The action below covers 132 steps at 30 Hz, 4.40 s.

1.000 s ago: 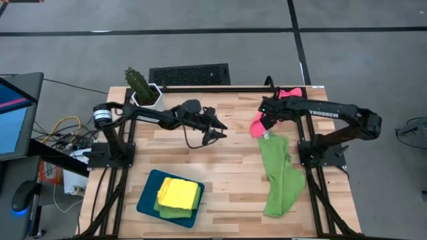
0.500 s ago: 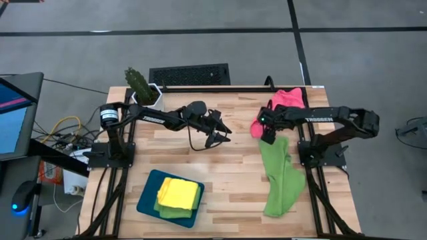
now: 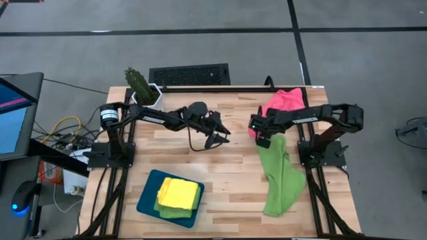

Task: Fold microfiber towels
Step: Fold the pink microfiber

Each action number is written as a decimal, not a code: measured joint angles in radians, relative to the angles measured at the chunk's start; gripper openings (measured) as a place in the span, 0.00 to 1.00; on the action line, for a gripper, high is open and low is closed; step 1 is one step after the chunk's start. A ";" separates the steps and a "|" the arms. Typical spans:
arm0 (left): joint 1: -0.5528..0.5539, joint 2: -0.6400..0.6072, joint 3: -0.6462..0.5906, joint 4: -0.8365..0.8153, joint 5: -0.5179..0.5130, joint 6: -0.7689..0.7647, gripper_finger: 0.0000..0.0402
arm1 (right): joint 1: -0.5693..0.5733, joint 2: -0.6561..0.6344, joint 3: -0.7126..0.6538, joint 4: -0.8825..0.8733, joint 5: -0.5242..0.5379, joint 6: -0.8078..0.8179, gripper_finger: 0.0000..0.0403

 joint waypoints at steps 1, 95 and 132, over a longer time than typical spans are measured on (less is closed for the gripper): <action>-0.002 0.000 0.000 -0.004 0.000 0.005 0.55 | 0.009 -0.010 0.008 -0.001 -0.017 0.000 0.23; -0.401 0.040 0.131 -0.622 -1.233 0.608 0.00 | 0.035 -0.139 0.104 -0.192 0.009 -0.023 0.54; -0.376 -0.030 0.131 -0.898 -1.196 0.520 0.00 | 0.105 -0.096 0.056 0.029 -0.015 -0.868 0.46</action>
